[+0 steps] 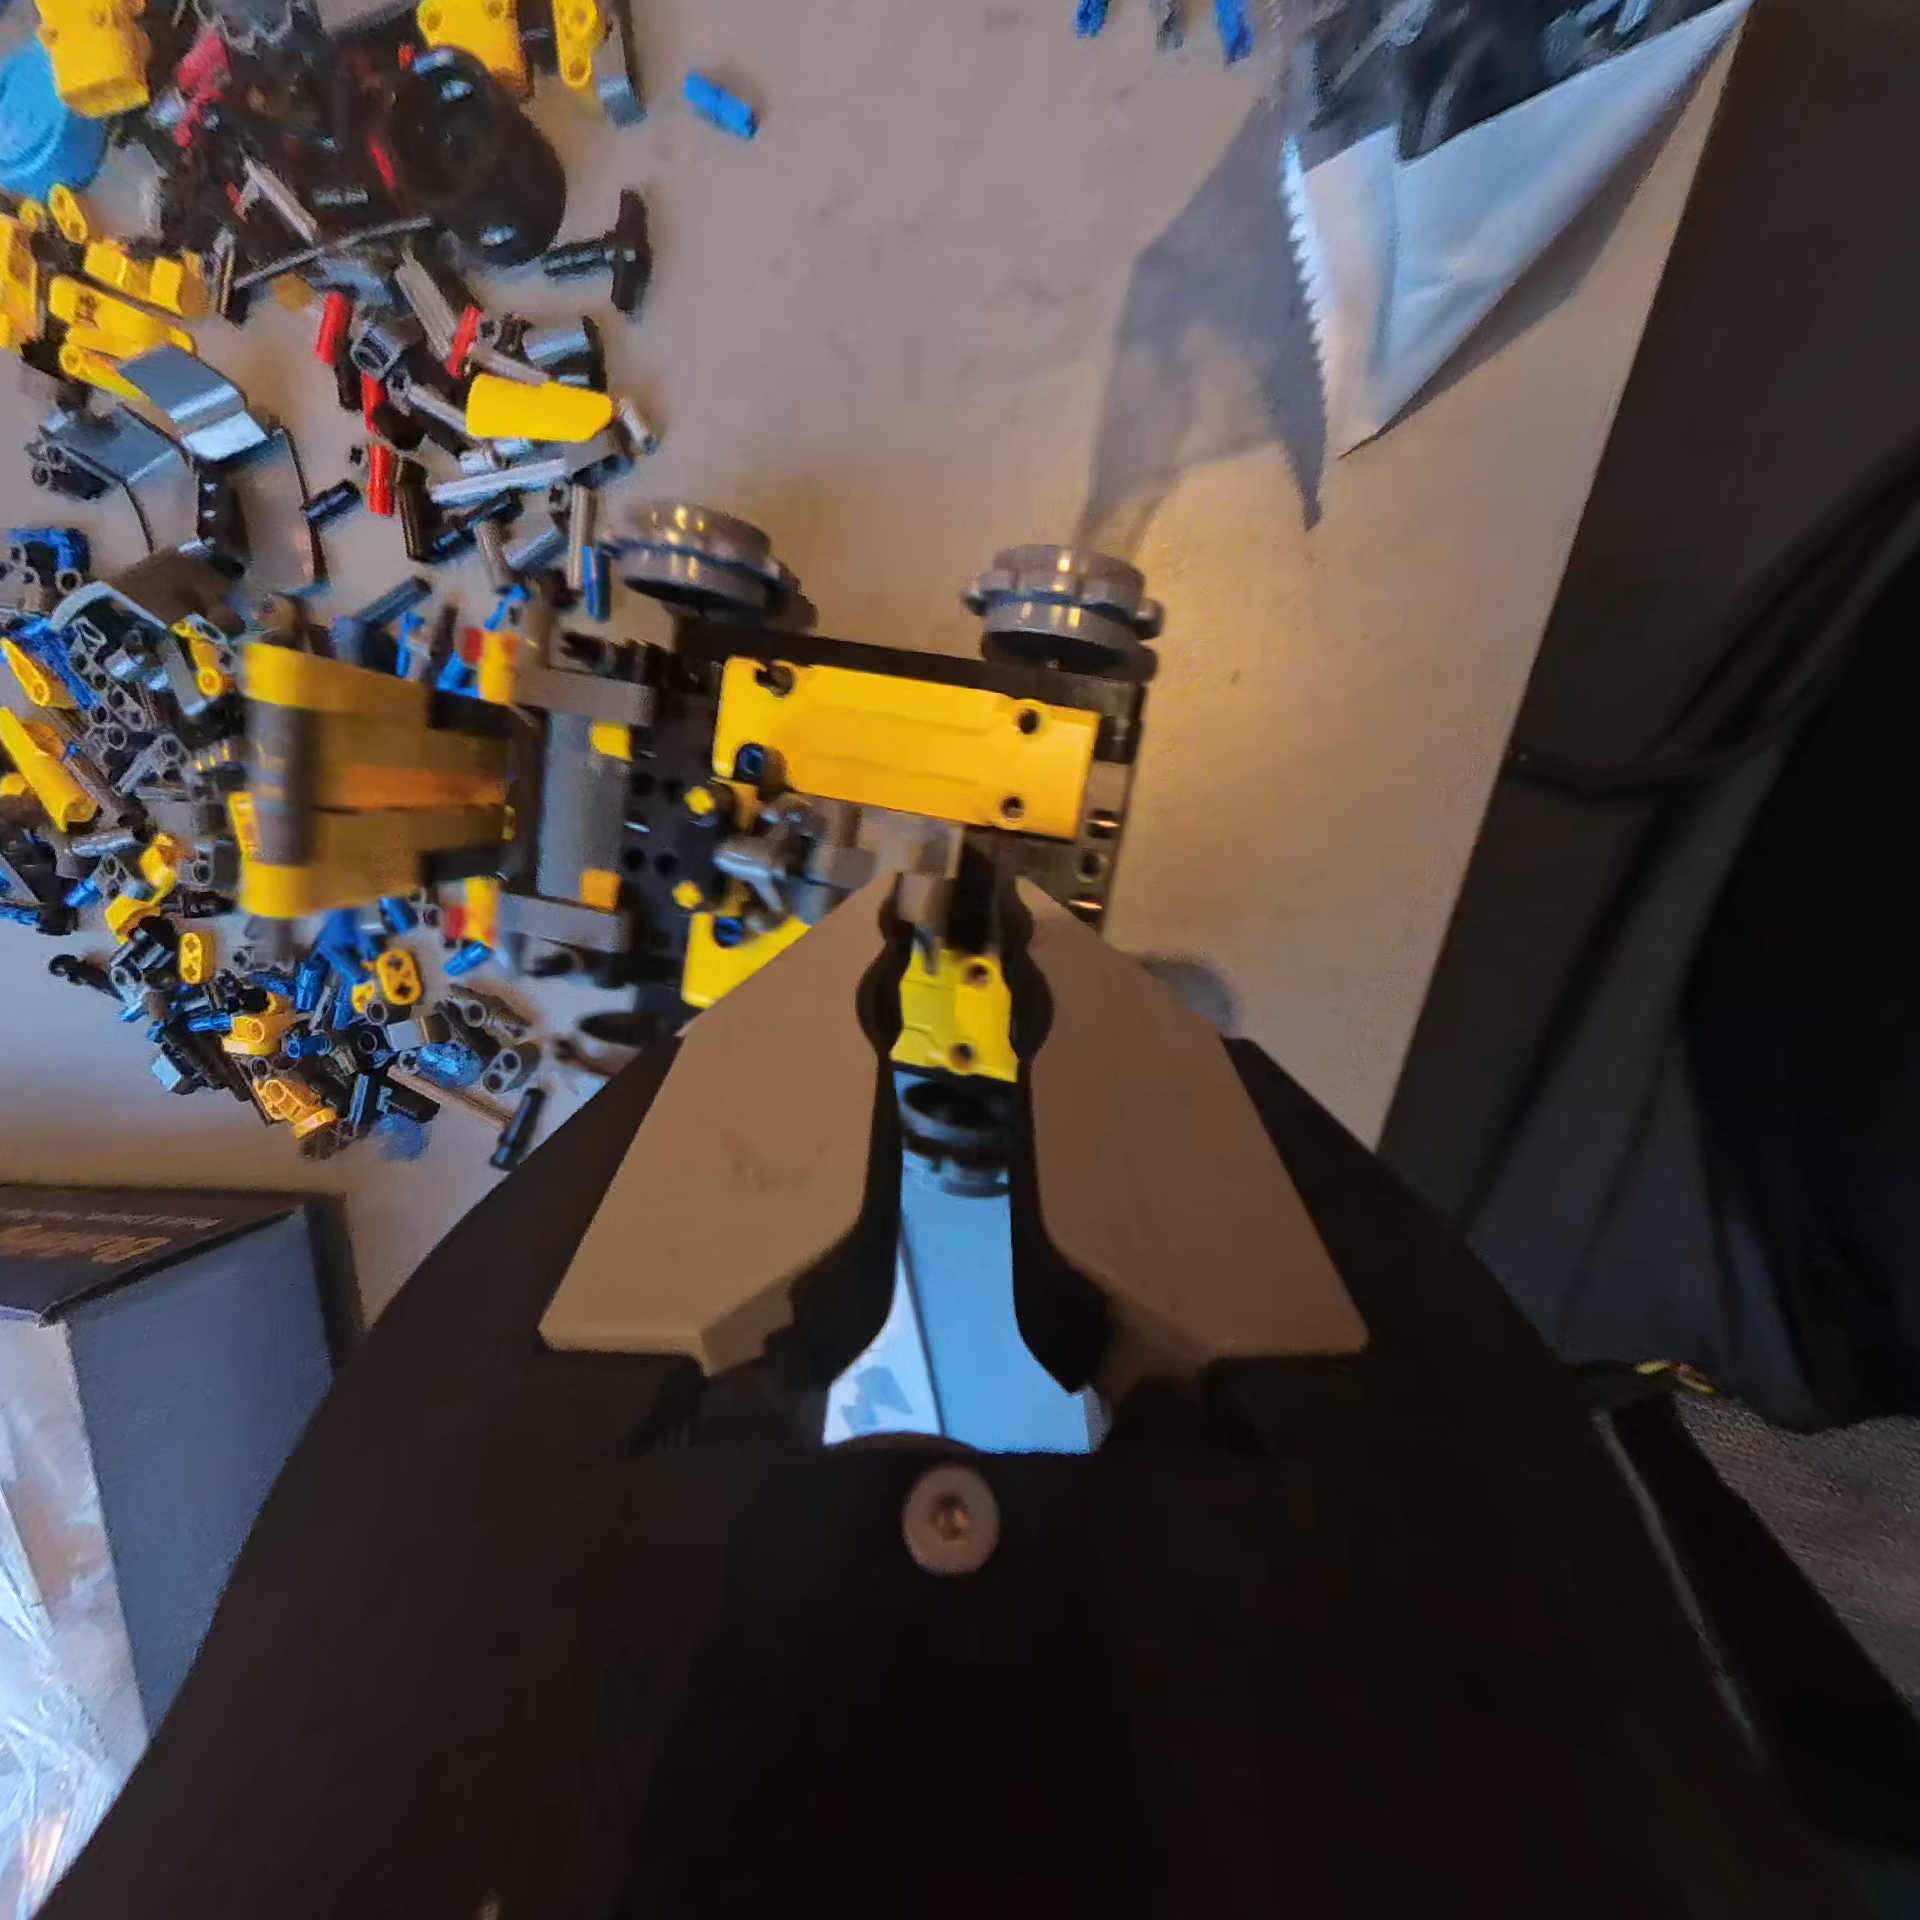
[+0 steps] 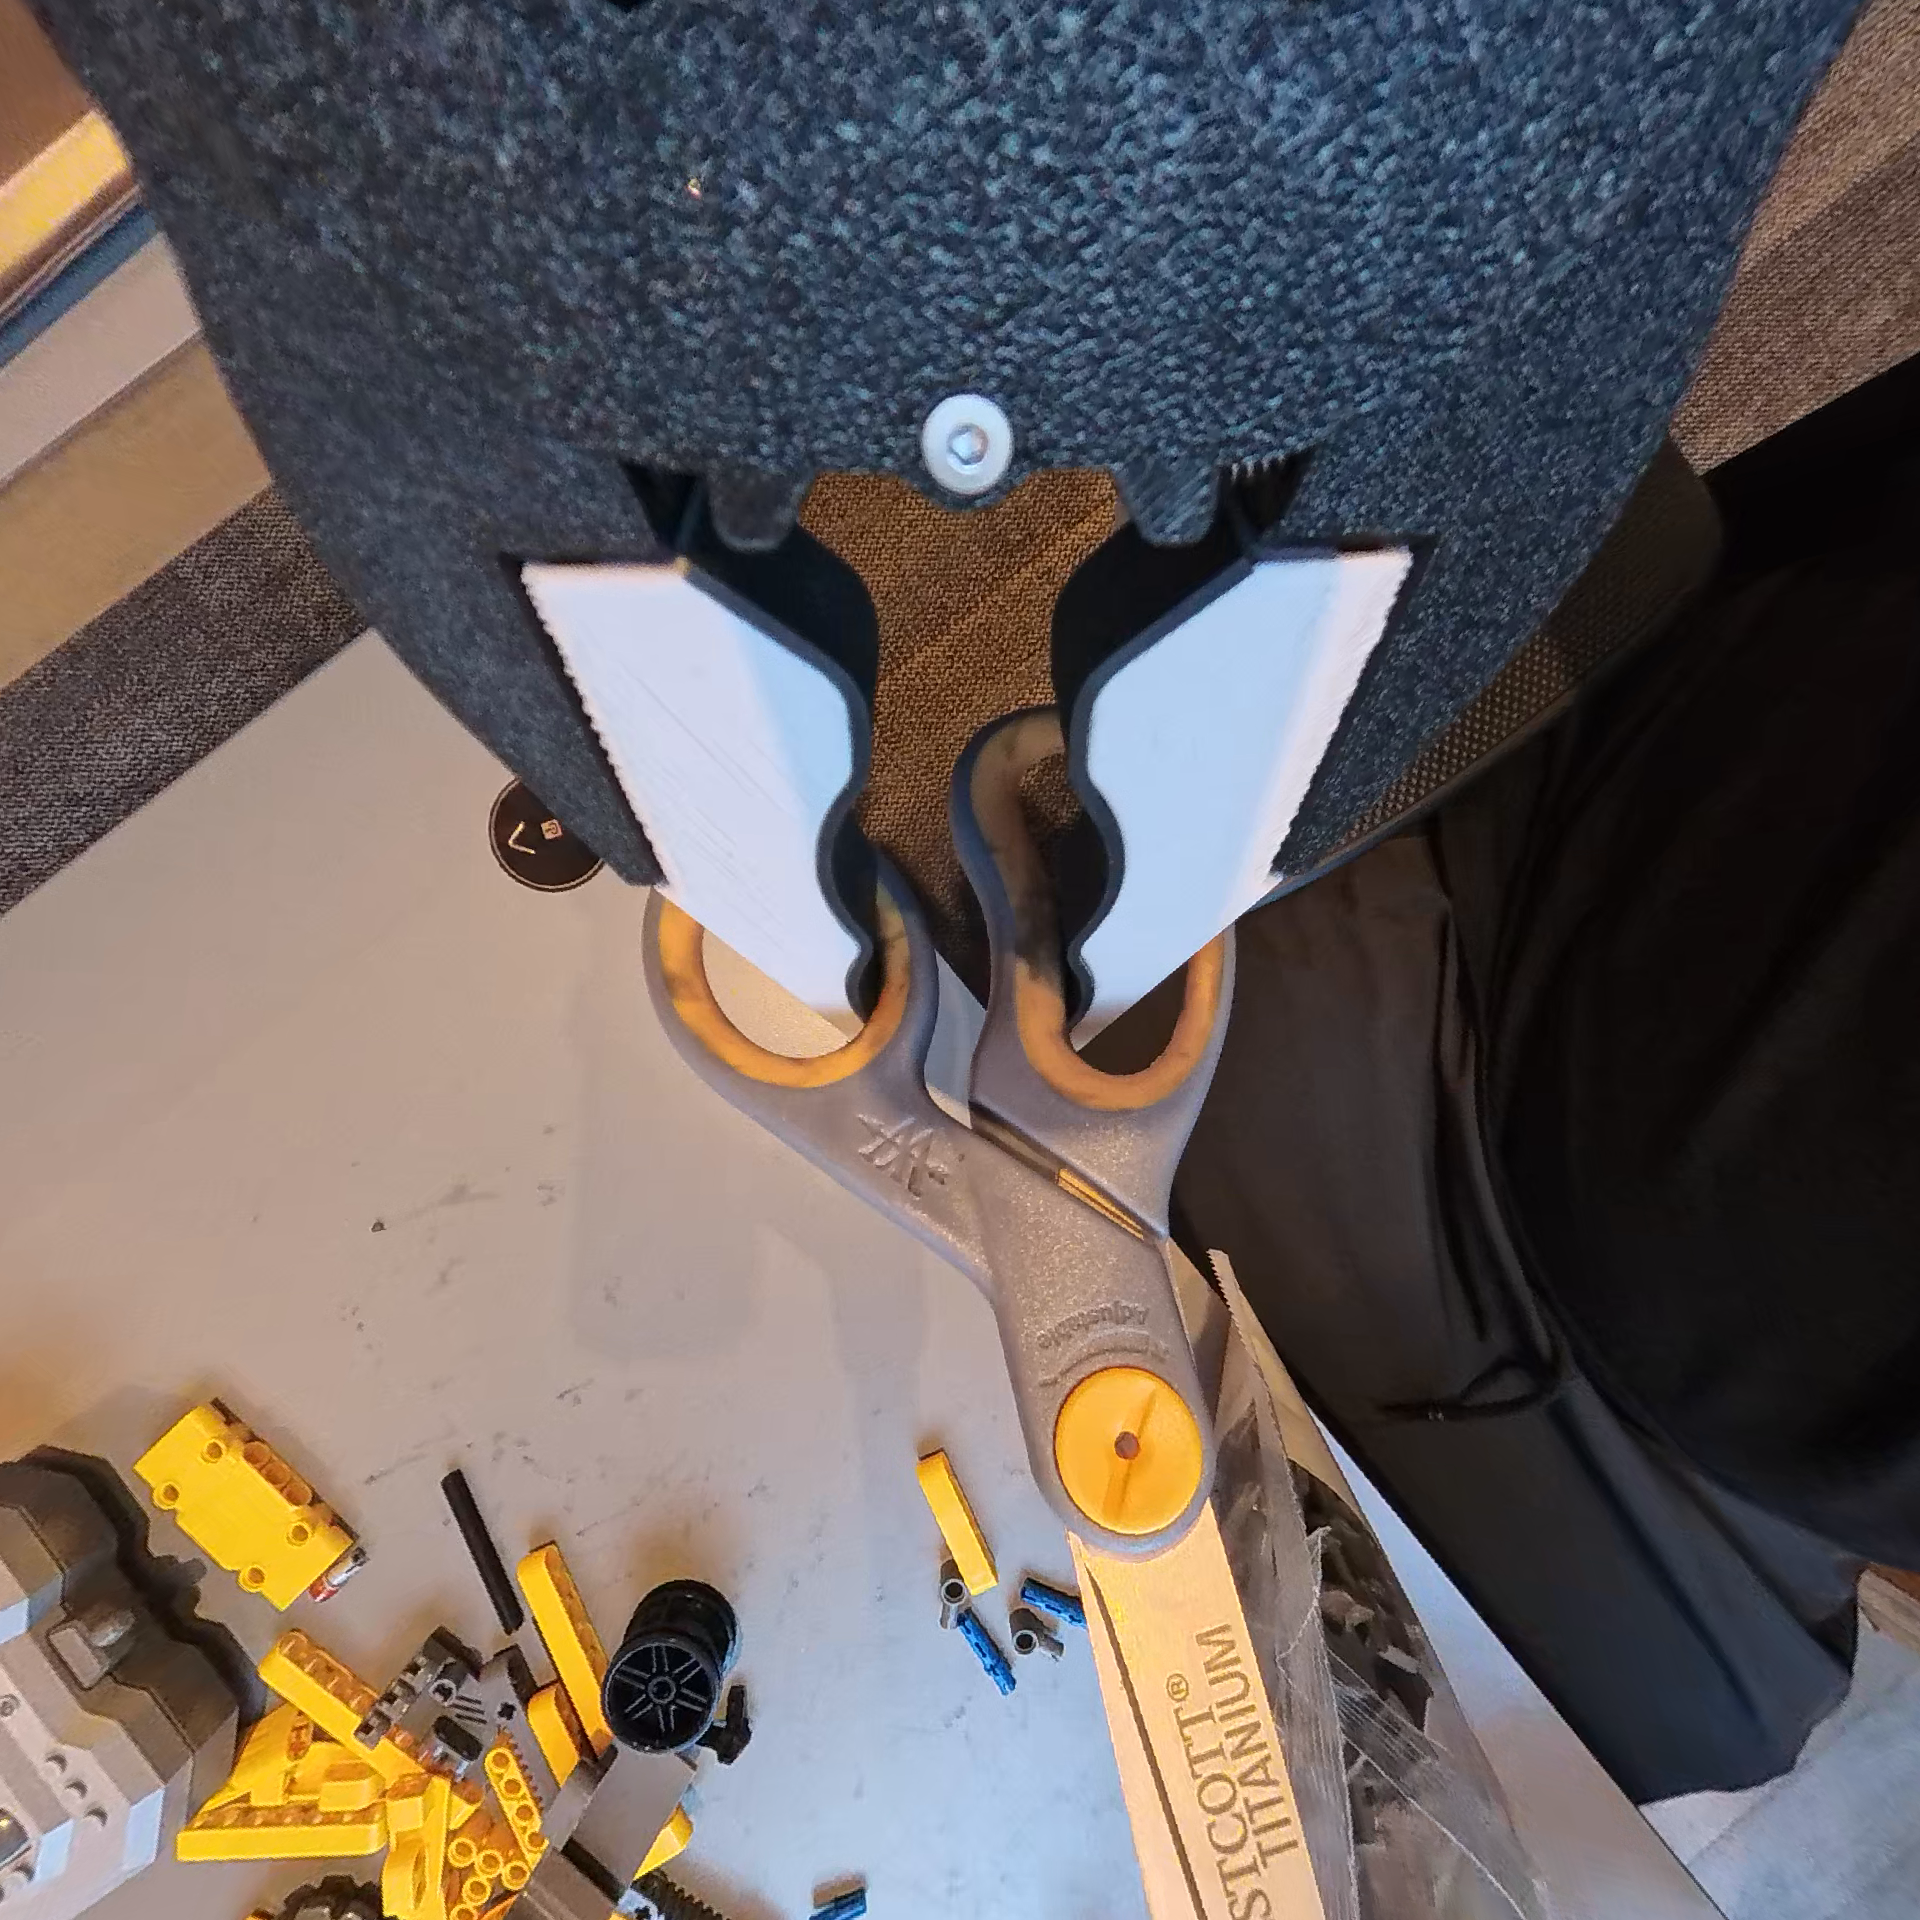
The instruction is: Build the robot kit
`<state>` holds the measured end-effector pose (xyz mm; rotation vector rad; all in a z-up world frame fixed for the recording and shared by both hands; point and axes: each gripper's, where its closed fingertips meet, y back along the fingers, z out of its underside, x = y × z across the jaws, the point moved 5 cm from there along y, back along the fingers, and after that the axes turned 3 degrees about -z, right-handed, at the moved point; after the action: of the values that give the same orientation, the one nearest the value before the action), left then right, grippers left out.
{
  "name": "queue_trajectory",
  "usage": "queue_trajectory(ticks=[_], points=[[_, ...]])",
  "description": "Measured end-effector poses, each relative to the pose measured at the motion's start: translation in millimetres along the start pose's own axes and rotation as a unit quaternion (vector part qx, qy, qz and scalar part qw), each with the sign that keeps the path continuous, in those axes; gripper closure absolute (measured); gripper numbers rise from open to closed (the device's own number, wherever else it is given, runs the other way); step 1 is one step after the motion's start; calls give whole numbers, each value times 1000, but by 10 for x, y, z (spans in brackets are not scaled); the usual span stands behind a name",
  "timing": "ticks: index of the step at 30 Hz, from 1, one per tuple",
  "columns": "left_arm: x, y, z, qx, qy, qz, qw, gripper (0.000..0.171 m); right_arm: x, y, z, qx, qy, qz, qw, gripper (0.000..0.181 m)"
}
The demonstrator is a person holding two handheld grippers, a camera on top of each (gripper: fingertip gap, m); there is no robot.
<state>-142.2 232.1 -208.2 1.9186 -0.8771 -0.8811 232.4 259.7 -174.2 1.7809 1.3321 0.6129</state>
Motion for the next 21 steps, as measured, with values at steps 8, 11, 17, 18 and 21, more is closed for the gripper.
queue_trajectory(ticks=[8, 11, 17, 18, 21], points=[[33, 542, -253, 169, 52, 8, 984, 120, -18, 3, -5, 1, 1, 1, 1000, 154], [424, 560, -779, 315, 80, 85, 942, 112, -23, 5, -15, -1, 3, 1, 1000, 153], [516, 89, -1322, 402, 220, 189, 868, 90, -80, 22, -4, -5, 9, 2, 1000, 153], [525, 39, -1321, 400, 215, 194, 870, 92, -84, 29, 17, -8, 10, 2, 1000, 153], [512, -24, -1319, 397, 201, 188, 876, 102, -77, 29, 65, -7, 8, -2, 1000, 153]])
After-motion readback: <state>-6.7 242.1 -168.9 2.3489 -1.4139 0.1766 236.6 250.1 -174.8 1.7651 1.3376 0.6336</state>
